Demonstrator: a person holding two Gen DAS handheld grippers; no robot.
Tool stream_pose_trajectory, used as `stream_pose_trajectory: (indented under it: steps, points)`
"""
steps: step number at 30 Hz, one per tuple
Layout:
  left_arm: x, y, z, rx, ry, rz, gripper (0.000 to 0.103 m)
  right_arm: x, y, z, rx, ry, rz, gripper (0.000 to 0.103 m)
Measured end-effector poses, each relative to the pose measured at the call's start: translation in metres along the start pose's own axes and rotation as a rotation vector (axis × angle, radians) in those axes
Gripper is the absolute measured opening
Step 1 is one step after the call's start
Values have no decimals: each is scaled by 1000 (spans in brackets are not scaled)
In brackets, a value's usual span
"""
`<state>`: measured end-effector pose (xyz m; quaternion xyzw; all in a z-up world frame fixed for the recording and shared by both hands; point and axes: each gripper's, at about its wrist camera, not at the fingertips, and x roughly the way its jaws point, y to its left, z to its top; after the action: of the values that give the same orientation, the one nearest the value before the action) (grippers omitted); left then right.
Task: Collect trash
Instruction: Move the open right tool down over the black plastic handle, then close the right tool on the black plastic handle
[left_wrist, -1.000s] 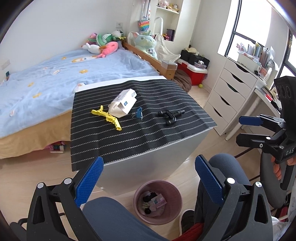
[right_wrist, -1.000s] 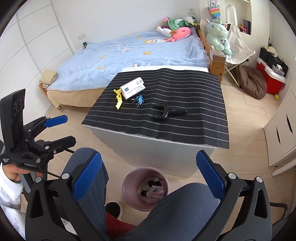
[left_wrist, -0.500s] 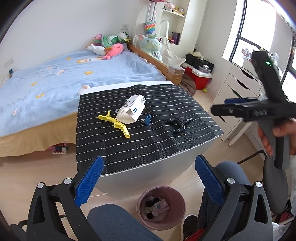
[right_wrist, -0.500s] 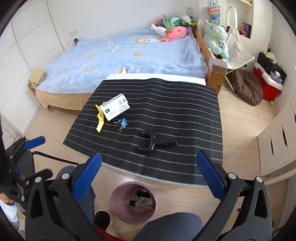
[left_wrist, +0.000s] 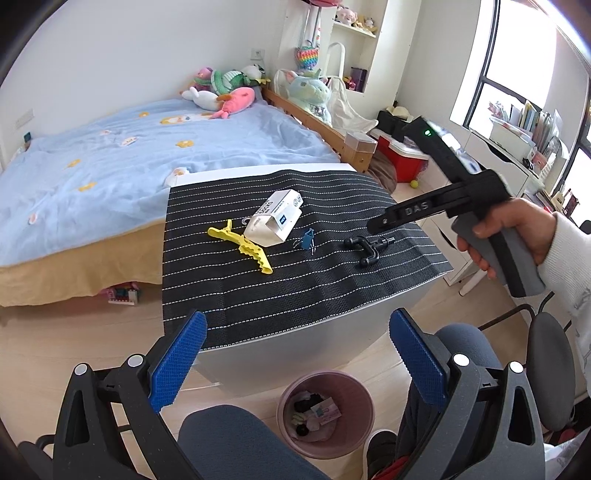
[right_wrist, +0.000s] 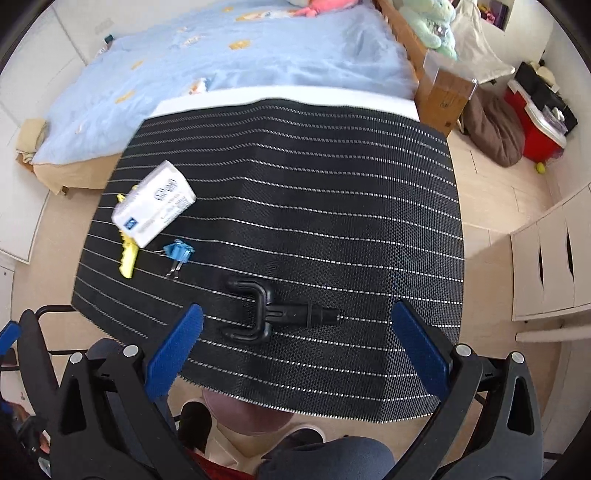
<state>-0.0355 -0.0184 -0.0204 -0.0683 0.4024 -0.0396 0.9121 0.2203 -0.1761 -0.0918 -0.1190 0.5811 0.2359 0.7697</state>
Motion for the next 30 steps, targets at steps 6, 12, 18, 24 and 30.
stream_pose_trajectory:
  steps: [6, 12, 18, 24, 30]
  points:
    - [0, 3, 0, -7, 0, 2, 95, 23, -8, 1, 43, 68, 10, 100]
    - [2, 3, -2, -13, 6, 1, 95, 32, -8, 0, 46, 84, 14, 100]
    - [3, 4, -3, -17, 8, 1, 95, 38, -7, 2, 48, 94, 3, 85]
    - [4, 3, -4, -17, 12, 0, 95, 37, -7, 0, 49, 93, -1, 81]
    - [5, 2, -3, -16, 10, -2, 95, 33, -9, -4, 42, 84, -12, 62]
